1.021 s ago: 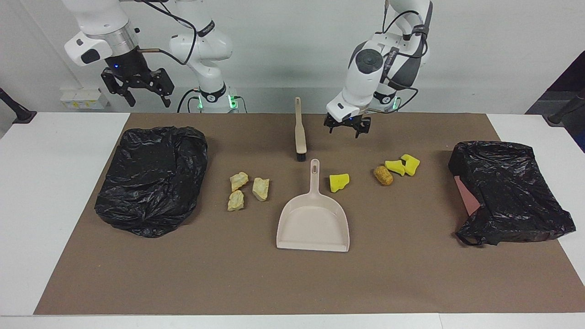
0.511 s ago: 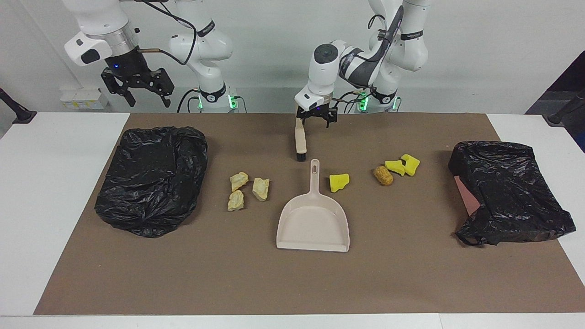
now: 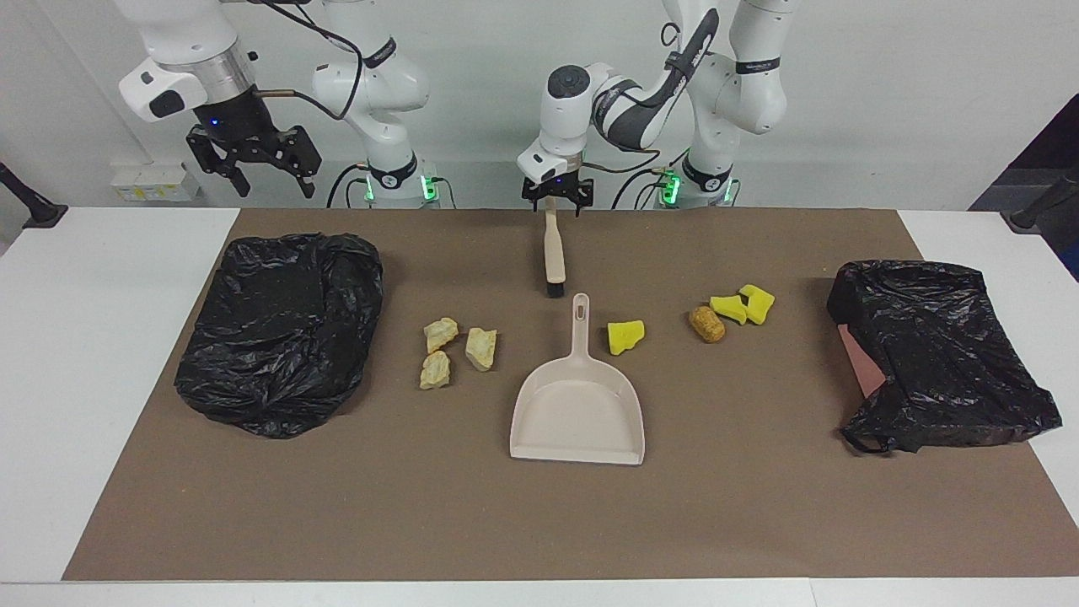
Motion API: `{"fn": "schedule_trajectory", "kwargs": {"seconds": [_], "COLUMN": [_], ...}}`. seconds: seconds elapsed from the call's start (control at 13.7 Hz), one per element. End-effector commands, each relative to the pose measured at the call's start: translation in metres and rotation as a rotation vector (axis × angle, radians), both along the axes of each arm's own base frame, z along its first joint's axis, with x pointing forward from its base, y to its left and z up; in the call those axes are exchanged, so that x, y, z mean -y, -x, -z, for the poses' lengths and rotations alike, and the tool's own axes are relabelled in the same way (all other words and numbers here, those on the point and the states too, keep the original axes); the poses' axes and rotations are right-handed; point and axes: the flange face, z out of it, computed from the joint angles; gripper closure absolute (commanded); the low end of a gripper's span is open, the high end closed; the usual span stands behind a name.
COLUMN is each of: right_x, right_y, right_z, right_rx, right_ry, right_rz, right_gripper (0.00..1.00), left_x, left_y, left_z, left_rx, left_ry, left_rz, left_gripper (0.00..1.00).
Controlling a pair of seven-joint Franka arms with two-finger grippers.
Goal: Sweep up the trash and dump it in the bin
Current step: 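Grasp the wooden brush handle with the left gripper and lift it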
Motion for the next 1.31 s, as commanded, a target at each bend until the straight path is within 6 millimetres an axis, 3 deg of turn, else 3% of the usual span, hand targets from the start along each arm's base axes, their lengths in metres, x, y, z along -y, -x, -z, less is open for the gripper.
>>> {"fn": "schedule_trajectory", "kwargs": {"seconds": [0.0, 0.15, 0.22, 0.58, 0.88, 1.02, 1.24], "right_x": [0.002, 0.002, 0.002, 0.002, 0.002, 0.002, 0.002], "right_y": [0.003, 0.003, 0.003, 0.003, 0.003, 0.003, 0.003], "right_z": [0.000, 0.000, 0.000, 0.000, 0.000, 0.000, 0.000], "right_rx": [0.015, 0.015, 0.015, 0.015, 0.015, 0.015, 0.015], "right_ry": [-0.003, -0.003, -0.003, -0.003, -0.003, -0.003, -0.003], "right_rz": [-0.022, -0.022, -0.022, -0.022, -0.022, -0.022, -0.022], "right_gripper": [0.00, 0.00, 0.00, 0.00, 0.00, 0.00, 0.00], "left_x": [0.005, 0.004, 0.002, -0.027, -0.072, -0.095, -0.132], "left_y": [0.006, 0.004, 0.000, -0.035, -0.055, -0.084, -0.126], "left_z": [0.019, 0.018, 0.016, -0.016, -0.048, -0.063, -0.064], "left_rx": [-0.005, -0.007, -0.009, -0.083, -0.136, -0.108, -0.043], "left_ry": [0.011, 0.011, 0.009, -0.070, -0.122, -0.137, -0.195], "left_rz": [-0.034, -0.022, -0.026, -0.098, -0.169, -0.225, -0.297], "left_gripper": [0.24, 0.89, 1.00, 1.00, 1.00, 1.00, 1.00]}}
